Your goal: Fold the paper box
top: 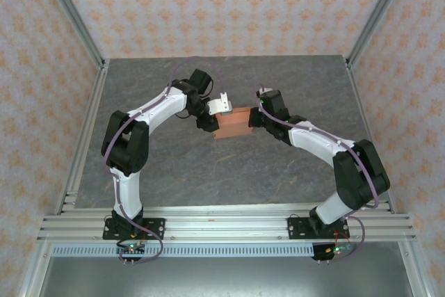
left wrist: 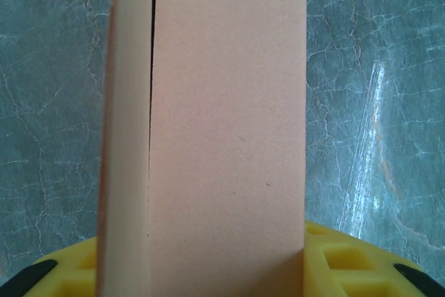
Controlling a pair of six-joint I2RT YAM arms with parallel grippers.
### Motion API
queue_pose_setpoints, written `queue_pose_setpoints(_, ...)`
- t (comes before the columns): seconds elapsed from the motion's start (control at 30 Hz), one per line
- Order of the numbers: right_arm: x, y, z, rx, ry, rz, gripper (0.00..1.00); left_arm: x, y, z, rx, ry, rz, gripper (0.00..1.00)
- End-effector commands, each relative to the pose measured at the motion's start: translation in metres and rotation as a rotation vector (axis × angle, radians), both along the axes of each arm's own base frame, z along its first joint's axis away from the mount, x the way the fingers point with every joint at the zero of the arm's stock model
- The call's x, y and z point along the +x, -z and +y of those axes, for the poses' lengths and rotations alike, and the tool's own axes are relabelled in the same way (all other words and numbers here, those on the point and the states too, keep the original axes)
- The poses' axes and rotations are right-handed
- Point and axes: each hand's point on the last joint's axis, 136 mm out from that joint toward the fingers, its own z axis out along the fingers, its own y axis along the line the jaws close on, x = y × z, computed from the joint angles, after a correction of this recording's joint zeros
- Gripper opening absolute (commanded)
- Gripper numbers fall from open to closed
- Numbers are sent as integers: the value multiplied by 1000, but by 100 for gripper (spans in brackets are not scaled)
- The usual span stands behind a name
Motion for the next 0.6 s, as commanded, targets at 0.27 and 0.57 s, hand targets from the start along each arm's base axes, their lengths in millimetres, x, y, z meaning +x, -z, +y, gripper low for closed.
queue_pose_setpoints(0.27,-37,54,-33,-166,54,220,0,15,-13,17,29,-92,-26,59)
queue_pose_setpoints(0.57,-34,46,-26,-169,35,210,0,18,-16,19,31,-115,-32,65)
